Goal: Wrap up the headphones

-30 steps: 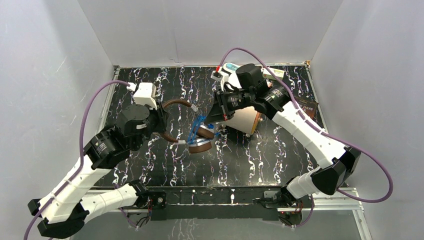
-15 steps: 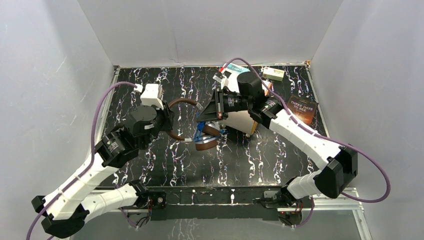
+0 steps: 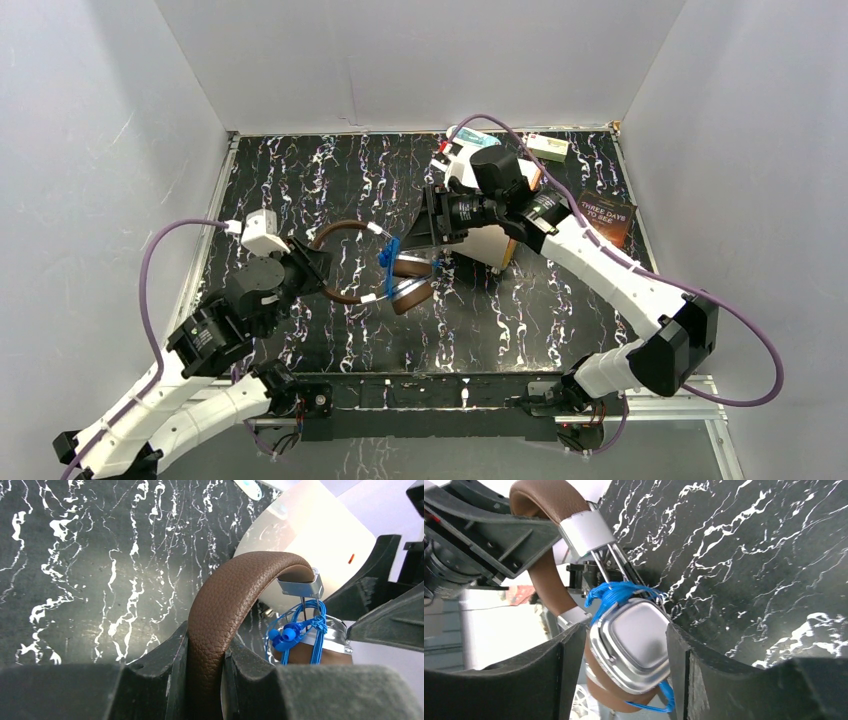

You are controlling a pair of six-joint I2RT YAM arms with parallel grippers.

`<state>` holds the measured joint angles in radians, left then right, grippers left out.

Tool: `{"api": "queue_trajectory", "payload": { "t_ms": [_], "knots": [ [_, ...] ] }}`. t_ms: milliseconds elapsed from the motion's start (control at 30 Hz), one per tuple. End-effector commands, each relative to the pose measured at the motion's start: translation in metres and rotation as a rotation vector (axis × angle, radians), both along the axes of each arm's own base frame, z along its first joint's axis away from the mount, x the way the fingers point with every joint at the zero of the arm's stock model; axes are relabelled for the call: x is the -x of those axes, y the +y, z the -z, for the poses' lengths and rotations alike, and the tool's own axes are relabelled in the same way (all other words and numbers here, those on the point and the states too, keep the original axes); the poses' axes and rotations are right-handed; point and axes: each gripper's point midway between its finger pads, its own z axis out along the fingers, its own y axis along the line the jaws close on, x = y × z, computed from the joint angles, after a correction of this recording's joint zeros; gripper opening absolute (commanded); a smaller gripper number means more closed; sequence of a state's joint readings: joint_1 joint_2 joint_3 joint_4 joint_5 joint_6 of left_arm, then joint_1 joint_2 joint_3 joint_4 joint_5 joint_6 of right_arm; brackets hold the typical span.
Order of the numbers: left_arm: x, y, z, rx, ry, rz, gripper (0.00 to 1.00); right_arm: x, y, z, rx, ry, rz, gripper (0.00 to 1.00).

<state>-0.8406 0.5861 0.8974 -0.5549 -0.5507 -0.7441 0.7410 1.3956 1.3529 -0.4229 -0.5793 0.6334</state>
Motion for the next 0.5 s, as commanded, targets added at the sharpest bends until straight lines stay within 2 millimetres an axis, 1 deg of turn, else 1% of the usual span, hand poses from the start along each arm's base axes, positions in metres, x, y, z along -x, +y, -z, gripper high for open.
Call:
{"api": "queue_trajectory", "payload": {
  "t_ms": [0, 100, 200, 300, 400, 467],
  "knots": [
    [-0.005, -0.007, -0.027, 0.173, -0.037, -0.046, 0.0, 0.005, -0.015, -0.044, -0.029, -0.209, -0.04, 0.73],
    [-0.008, -0.02, -0.017, 0.135, 0.015, -0.01, 0.0, 0.004, -0.026, -0.068, -0.024, -0.315, -0.012, 0.82],
    [-0.01, -0.038, 0.001, 0.106, 0.067, 0.044, 0.0, -0.003, -0.044, -0.084, 0.026, -0.427, 0.048, 0.89],
    [-0.011, -0.054, 0.02, 0.102, 0.106, 0.097, 0.0, -0.011, -0.065, -0.095, 0.081, -0.548, 0.122, 0.98],
    [-0.01, -0.066, 0.043, 0.105, 0.146, 0.145, 0.0, -0.009, -0.081, -0.105, 0.09, -0.625, 0.156, 0.99],
    [-0.009, -0.071, 0.063, 0.114, 0.195, 0.172, 0.0, -0.004, -0.087, -0.109, 0.082, -0.652, 0.161, 0.99]
  ]
}}
